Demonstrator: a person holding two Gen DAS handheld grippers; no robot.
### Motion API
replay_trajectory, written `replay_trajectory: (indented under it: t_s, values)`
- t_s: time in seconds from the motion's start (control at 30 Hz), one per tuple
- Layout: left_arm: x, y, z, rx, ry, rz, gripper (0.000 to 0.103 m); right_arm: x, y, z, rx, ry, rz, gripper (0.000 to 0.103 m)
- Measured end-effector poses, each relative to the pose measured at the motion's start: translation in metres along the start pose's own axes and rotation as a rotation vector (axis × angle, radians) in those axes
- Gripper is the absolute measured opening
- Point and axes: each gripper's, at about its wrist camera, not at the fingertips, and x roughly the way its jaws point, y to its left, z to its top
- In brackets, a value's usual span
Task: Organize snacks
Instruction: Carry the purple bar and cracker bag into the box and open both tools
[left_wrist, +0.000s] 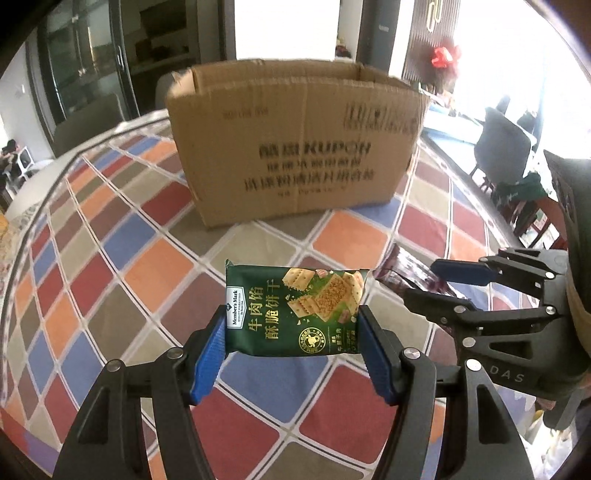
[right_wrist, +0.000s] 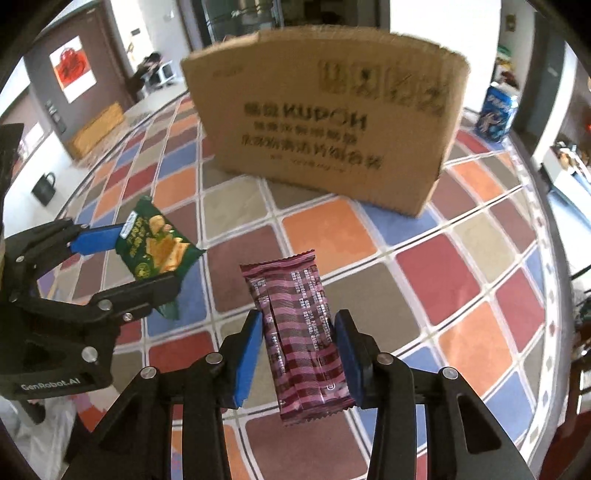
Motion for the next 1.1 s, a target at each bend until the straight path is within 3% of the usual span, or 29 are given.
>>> replay_trajectory:
  t_s: [0.73,1.1]
  values:
    - [-0.061,0.012,0.062,-0.050,-0.247,0.021,0.066,-0.083,-0.010,0.052,0.096,-0.310,-0.099,0.041]
    - [-0.079,0.014,0.094,-0.043,-0.325,0.033,0.066,-0.110,-0.009,0.080,0.124,-0.410,-0.101,0.041]
